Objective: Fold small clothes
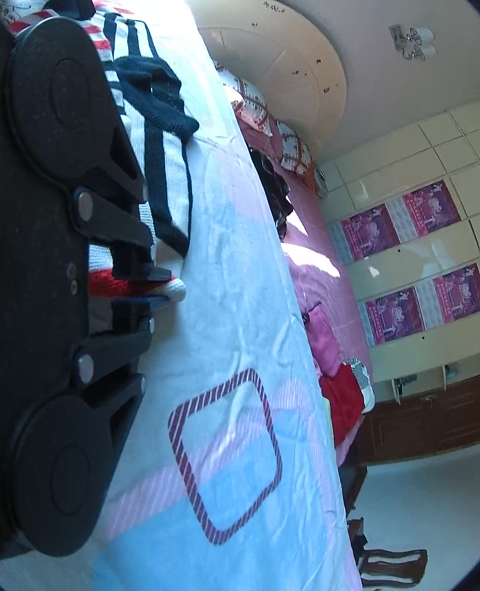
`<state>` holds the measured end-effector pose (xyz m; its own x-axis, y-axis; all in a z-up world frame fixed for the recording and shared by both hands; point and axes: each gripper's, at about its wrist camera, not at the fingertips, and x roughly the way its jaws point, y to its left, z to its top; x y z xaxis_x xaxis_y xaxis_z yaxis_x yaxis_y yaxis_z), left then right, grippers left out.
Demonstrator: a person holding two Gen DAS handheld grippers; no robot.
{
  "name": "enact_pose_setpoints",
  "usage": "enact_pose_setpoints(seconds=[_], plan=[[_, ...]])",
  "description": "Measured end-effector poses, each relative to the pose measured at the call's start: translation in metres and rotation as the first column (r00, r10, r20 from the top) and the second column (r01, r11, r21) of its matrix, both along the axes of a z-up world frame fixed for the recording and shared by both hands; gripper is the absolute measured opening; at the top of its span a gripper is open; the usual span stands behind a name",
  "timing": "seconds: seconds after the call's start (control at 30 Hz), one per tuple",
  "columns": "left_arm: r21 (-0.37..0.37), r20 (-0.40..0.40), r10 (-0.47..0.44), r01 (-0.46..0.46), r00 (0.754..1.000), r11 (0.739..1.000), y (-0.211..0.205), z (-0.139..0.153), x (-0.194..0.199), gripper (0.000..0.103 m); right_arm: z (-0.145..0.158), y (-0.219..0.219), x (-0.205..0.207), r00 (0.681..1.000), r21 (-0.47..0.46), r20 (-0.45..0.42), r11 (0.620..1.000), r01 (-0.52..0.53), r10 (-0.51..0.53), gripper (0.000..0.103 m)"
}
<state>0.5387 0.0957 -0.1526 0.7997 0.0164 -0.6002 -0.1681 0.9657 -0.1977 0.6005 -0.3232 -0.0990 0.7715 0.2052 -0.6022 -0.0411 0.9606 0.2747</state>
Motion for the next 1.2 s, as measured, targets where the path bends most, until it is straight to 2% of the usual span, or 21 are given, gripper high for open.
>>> enact_pose_setpoints(seconds=[0.07,0.13,0.2,0.33,0.4,0.43,0.5,0.6,0.63,0.67,0.7,0.73,0.8,0.83,0.93,1.0,1.07,1.1,1.13,1.17,1.2], plan=[[0.043,0.009,-0.008,0.007,1.0,0.999,-0.008,-0.003,-0.003,0.061,-0.008,-0.006,-0.001,1.0,-0.001,-0.002,1.0,0.01,-0.01,0.007],[0.031,0.009,0.0,0.0,1.0,1.0,-0.005,-0.001,-0.003,0.061,-0.007,-0.005,-0.003,1.0,-0.011,0.007,1.0,0.026,-0.026,0.007],[0.004,0.014,0.003,-0.003,1.0,1.0,0.001,-0.001,-0.004,0.061,-0.006,-0.01,-0.007,0.997,0.021,0.01,0.997,0.074,-0.074,0.007],[0.026,0.006,-0.013,0.013,1.0,1.0,0.0,0.002,-0.002,0.061,-0.006,-0.005,-0.007,0.998,-0.056,0.019,0.997,0.062,-0.061,0.008],[0.003,0.026,-0.001,0.001,1.0,1.0,0.002,0.006,-0.004,0.061,0.002,-0.004,-0.006,0.998,-0.092,0.018,0.994,0.059,-0.058,0.018],[-0.008,0.04,0.008,-0.008,0.999,1.0,0.004,0.009,-0.005,0.061,0.009,-0.003,-0.01,0.997,-0.115,0.045,0.991,0.062,-0.057,0.019],[0.001,0.047,0.022,-0.022,0.999,1.0,0.005,0.013,-0.002,0.061,0.021,0.003,-0.017,0.996,-0.163,0.091,0.986,0.042,-0.027,0.021],[0.032,-0.004,0.008,-0.008,1.0,0.999,0.002,0.005,0.009,0.062,0.025,0.024,-0.024,0.985,-0.227,0.121,0.969,-0.097,0.127,0.02],[0.079,-0.004,-0.001,0.002,1.0,0.997,-0.005,0.003,0.011,0.062,0.02,0.033,-0.022,0.978,-0.274,0.098,0.95,-0.15,0.183,0.013],[0.097,-0.01,-0.002,0.003,1.0,0.995,-0.008,0.003,0.012,0.062,0.01,0.037,-0.017,0.98,-0.323,0.049,0.932,-0.166,0.191,0.011],[0.095,-0.015,0.003,-0.001,1.0,0.995,-0.008,0.005,0.012,0.061,0.001,0.033,-0.01,0.988,-0.339,0.024,0.93,-0.138,0.156,0.01],[0.087,-0.007,0.021,-0.02,1.0,0.996,-0.006,0.011,0.008,0.061,0.0,0.023,-0.01,0.991,-0.307,0.037,0.945,-0.108,0.126,0.008],[0.077,0.066,0.026,-0.031,0.997,0.997,-0.007,0.027,-0.005,0.061,0.008,0.016,-0.008,0.999,-0.341,0.024,0.94,-0.017,0.027,0.015],[0.081,0.084,0.017,-0.024,0.996,0.996,-0.009,0.034,-0.01,0.061,0.013,0.013,-0.012,0.999,-0.325,0.04,0.946,-0.013,0.028,0.011],[0.041,0.116,-0.058,0.053,0.992,0.998,-0.023,0.039,-0.013,0.061,0.031,0.018,-0.038,0.99,-0.277,0.1,0.958,-0.068,0.1,0.013],[0.047,0.064,-0.105,0.102,0.992,0.994,-0.035,0.029,-0.008,0.061,0.037,0.031,-0.061,0.977,-0.259,0.107,0.954,-0.151,0.183,0.016],[0.089,-0.034,-0.123,0.125,0.992,0.988,-0.045,0.008,0.0,0.061,0.033,0.042,-0.085,0.968,-0.254,0.092,0.945,-0.204,0.234,0.015],[0.144,-0.006,-0.141,0.14,0.99,0.98,-0.051,0.003,-0.004,0.062,0.024,0.047,-0.093,0.968,-0.264,0.046,0.938,-0.225,0.245,0.015],[0.155,-0.012,-0.142,0.142,0.99,0.978,-0.053,0.005,-0.005,0.062,0.011,0.053,-0.097,0.97,-0.304,-0.01,0.924,-0.233,0.242,0.014],[0.155,-0.025,-0.139,0.141,0.99,0.978,-0.053,0.01,-0.005,0.062,0.007,0.055,-0.108,0.971,-0.337,0.028,0.917,-0.216,0.239,0.015],[0.141,0.005,-0.139,0.137,0.99,0.981,-0.051,0.021,-0.011,0.062,0.009,0.056,-0.116,0.972,-0.345,0.032,0.915,-0.207,0.232,0.015]])
